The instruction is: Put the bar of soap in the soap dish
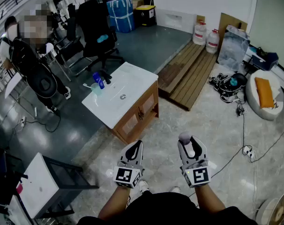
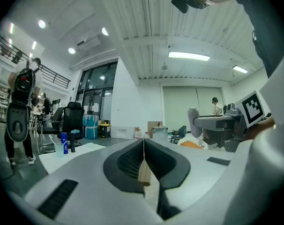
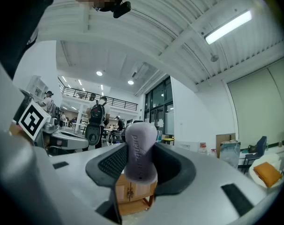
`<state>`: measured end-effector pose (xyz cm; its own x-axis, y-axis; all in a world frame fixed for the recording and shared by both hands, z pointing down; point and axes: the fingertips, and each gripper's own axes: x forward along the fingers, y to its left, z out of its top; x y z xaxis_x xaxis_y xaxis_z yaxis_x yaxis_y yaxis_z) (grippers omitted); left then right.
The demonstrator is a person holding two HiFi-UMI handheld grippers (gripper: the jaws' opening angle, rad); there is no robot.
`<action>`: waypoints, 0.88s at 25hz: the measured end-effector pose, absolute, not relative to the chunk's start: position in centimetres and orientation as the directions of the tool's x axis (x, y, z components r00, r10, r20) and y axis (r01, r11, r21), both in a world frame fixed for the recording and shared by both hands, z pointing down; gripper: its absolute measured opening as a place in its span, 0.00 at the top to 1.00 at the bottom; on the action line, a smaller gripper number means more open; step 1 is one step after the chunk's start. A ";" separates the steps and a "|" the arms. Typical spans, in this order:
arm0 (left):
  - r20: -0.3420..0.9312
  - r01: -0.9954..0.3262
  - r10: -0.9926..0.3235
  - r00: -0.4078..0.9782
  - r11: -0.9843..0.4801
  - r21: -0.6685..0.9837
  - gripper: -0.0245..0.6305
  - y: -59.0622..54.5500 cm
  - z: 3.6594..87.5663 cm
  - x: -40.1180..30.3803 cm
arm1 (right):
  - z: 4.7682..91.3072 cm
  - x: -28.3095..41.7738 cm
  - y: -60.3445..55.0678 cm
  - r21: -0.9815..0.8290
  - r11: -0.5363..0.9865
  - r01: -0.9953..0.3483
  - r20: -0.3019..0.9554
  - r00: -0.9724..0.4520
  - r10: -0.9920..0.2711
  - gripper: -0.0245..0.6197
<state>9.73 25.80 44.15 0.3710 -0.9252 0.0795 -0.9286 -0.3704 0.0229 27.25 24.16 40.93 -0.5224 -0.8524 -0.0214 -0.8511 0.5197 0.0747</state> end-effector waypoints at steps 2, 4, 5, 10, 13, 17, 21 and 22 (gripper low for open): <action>0.076 -0.930 -0.926 0.369 -0.368 0.021 0.93 25.8 44.2 9.3 | 40.8 26.8 24.1 0.082 0.523 -0.848 -0.031 -0.527 -0.850 0.67; 0.075 -0.929 -0.926 0.370 -0.369 0.020 0.93 25.8 44.2 9.0 | 40.8 26.2 24.1 0.085 0.525 -0.847 -0.033 -0.529 -0.848 0.67; 0.076 -0.929 -0.926 0.371 -0.371 0.019 0.93 25.9 44.3 8.8 | 40.8 25.9 24.1 0.087 0.526 -0.846 -0.032 -0.530 -0.847 0.67; 0.083 -0.923 -0.919 0.385 -0.385 0.016 0.93 26.2 44.4 7.7 | 40.2 24.2 24.3 0.091 0.524 -0.847 -0.046 -0.529 -0.847 0.67; 0.085 -0.918 -0.915 0.395 -0.396 0.011 0.93 26.1 44.4 6.3 | 39.6 23.1 24.3 0.082 0.520 -0.850 -0.067 -0.525 -0.848 0.67; 0.080 -0.914 -0.911 0.405 -0.405 0.014 0.93 26.0 44.5 3.8 | 39.4 21.4 24.1 0.076 0.491 -0.868 -0.077 -0.496 -0.865 0.67; 0.079 -0.900 -0.898 0.433 -0.435 -0.009 0.93 25.9 44.9 1.6 | 39.9 19.6 24.2 0.067 0.461 -0.885 -0.079 -0.465 -0.882 0.67; 0.083 -0.897 -0.895 0.438 -0.441 -0.023 0.93 25.9 45.0 0.9 | 40.1 18.9 24.2 0.067 0.460 -0.886 -0.075 -0.464 -0.883 0.67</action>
